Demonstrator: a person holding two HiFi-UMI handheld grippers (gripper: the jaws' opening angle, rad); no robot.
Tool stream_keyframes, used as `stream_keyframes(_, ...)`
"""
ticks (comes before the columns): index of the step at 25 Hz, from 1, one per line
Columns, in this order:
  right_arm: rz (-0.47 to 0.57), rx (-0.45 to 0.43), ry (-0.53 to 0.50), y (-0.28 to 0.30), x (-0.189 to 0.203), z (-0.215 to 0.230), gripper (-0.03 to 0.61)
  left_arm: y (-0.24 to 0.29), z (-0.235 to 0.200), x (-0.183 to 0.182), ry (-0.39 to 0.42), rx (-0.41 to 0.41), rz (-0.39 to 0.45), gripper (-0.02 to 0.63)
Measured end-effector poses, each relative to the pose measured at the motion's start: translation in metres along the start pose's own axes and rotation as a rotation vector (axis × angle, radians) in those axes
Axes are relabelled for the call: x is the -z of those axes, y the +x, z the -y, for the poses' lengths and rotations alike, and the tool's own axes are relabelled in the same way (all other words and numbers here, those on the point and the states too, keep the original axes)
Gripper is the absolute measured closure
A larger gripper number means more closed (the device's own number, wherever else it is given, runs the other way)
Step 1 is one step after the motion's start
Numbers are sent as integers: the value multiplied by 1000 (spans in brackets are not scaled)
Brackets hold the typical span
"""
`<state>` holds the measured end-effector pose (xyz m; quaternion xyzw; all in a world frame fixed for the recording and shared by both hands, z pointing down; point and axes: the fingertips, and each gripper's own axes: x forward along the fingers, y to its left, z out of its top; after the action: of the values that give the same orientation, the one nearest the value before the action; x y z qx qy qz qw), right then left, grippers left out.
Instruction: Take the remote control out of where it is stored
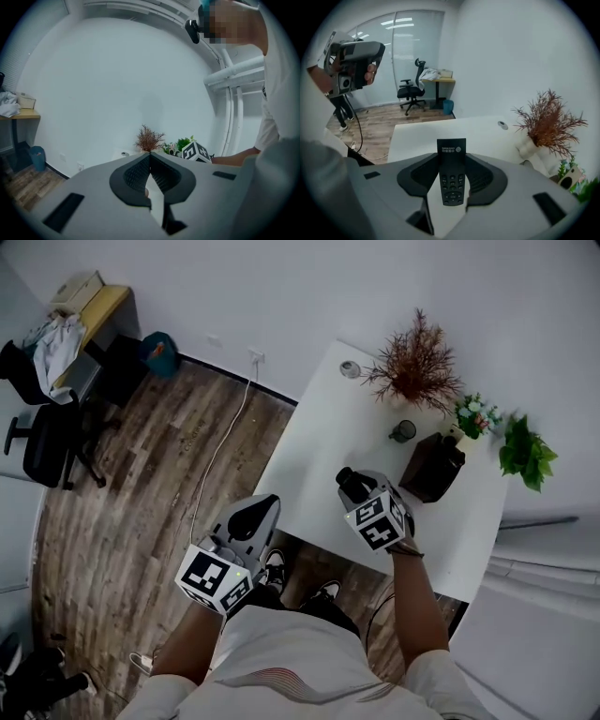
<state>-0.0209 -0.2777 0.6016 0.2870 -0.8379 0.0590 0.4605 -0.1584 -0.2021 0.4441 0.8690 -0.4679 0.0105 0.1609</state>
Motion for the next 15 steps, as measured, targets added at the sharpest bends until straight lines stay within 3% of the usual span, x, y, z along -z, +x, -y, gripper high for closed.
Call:
stream_keyframes(8, -177, -138, -114, 35, 9, -24, 394, -12, -19, 7, -38, -45, 0, 604)
stream_keyframes(15, -261, -177, -179, 69, 25, -35, 398, -21, -35, 14, -62, -74, -10, 604)
